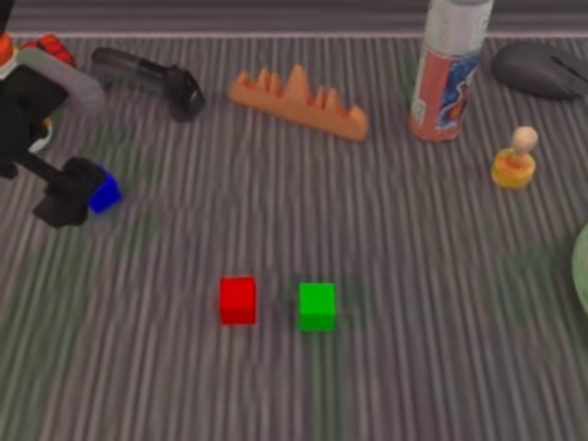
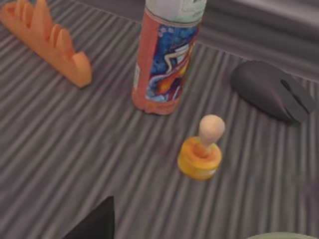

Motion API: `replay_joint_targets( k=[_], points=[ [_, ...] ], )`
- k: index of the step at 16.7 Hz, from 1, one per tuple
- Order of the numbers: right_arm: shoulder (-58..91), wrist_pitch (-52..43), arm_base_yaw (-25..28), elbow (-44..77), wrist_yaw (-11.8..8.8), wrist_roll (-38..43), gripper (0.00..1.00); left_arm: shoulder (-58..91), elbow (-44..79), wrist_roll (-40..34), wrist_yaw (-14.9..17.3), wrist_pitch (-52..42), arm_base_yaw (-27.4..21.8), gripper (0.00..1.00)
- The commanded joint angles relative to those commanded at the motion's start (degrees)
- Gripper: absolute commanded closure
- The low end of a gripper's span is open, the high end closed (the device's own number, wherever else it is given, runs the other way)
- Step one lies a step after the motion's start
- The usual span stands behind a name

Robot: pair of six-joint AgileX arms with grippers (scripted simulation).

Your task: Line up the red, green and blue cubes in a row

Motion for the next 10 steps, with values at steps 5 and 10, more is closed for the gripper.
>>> replay_joint_targets(
  k=[5,10],
  points=[
    [-19.7,11.8,-6.2,-19.0,1.4,7.6,0.00,22.8,22.8,7.2,-1.9,-10.4,-0.1,0.00],
    [-31.9,19.1,-9.4,-29.8,2.7,12.2,0.00,35.0,38.3,11.9,-2.9,-13.5,0.6,0.00]
  ],
)
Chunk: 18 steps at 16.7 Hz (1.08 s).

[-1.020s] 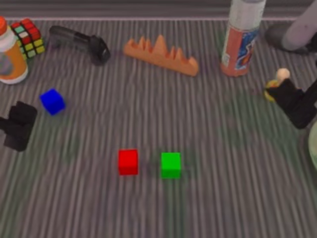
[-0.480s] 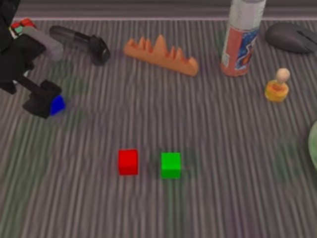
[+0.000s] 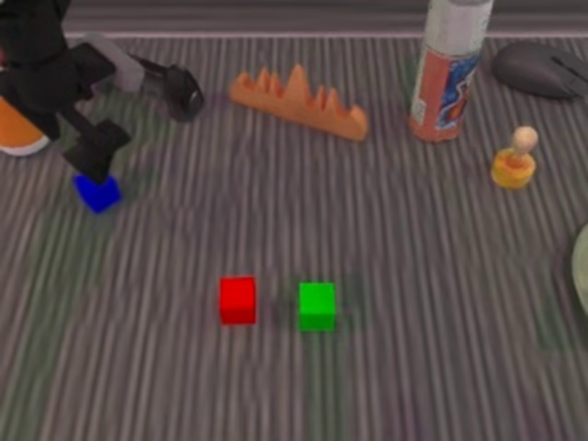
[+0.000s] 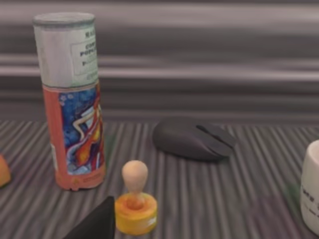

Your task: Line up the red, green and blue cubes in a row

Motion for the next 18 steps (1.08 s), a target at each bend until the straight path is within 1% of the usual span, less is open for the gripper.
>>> replay_joint_targets(
  k=[3,9,15,18],
  points=[
    [-1.9,1.2,-0.5,-1.7,0.3,0.8,0.00,1.9,2.5,0.9,-0.2,-0.1,0.2,0.00],
    [-1.9,1.2,-0.5,-1.7,0.3,0.8,0.00,1.9,1.5,0.7,-0.2,0.9,0.0,0.00],
    [-1.9,1.2,-0.5,-1.7,0.3,0.8,0.00,4.8,-7.6,0.9,-0.1,13.4,0.3,0.00],
    [-1.9,1.2,-0.5,-1.7,0.3,0.8,0.00,5.5,-9.5,1.0,-0.1,15.5,0.3,0.00]
  ],
)
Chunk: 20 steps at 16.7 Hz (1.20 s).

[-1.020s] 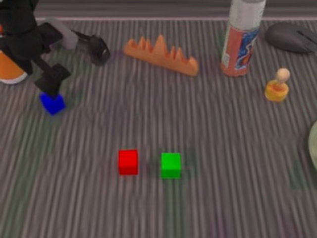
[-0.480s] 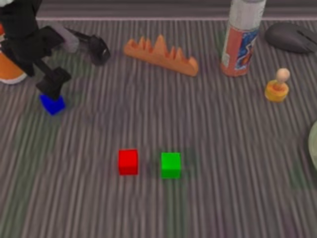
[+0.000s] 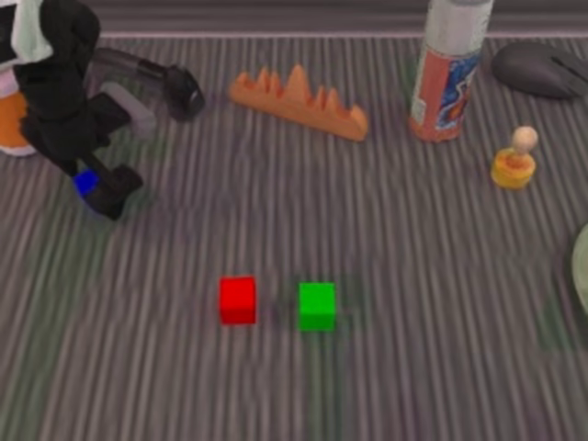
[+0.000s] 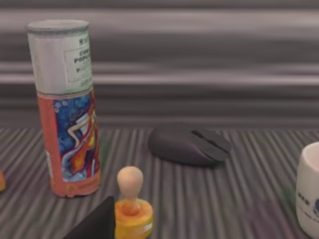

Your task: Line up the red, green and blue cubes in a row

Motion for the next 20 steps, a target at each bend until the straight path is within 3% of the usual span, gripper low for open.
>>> replay_joint_targets(
  k=[3,16,20],
  points=[
    [0.0,0.0,0.0,0.0,0.0,0.0,0.00,0.0,0.0,0.0,0.0,0.0,0.0,0.00],
    [0.0,0.0,0.0,0.0,0.0,0.0,0.00,0.0,0.0,0.0,0.0,0.0,0.0,0.98],
    [0.0,0.0,0.0,0.0,0.0,0.0,0.00,0.0,0.0,0.0,0.0,0.0,0.0,1.00]
  ],
)
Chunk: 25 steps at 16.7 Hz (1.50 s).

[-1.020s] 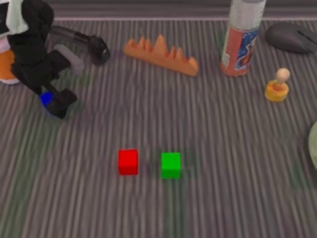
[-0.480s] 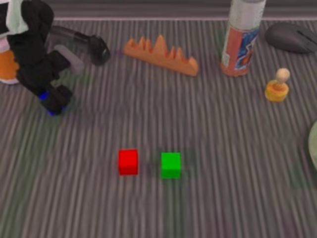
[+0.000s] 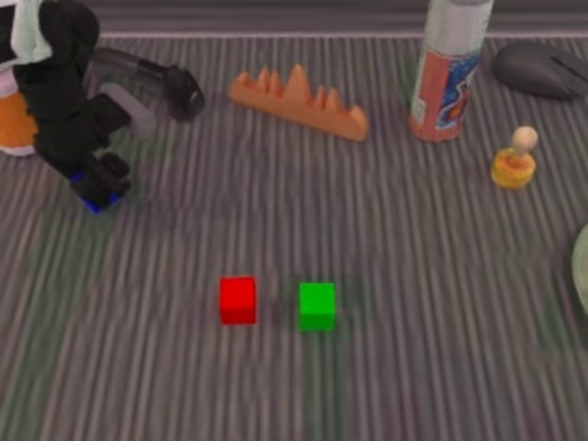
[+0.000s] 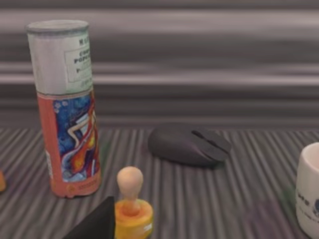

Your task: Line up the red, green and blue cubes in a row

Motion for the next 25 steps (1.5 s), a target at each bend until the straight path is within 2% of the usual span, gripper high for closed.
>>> replay_joint_targets(
  k=[6,13,19,22,25],
  points=[
    [0.0,0.0,0.0,0.0,0.0,0.0,0.00,-1.0,0.2,-0.3,0.5,-0.7,-0.2,1.00],
    [0.0,0.0,0.0,0.0,0.0,0.0,0.00,-3.6,9.7,-0.3,0.4,-13.2,0.7,1.00],
    [0.0,0.0,0.0,0.0,0.0,0.0,0.00,-3.9,10.6,-0.3,0.4,-14.1,0.4,1.00],
    [0.0,0.0,0.0,0.0,0.0,0.0,0.00,-3.1,12.2,-0.6,0.4,-15.1,-3.5,1.00],
    [0.0,0.0,0.0,0.0,0.0,0.0,0.00,-1.8,15.1,-1.1,0.4,-16.9,-12.1,1.00]
  ],
)
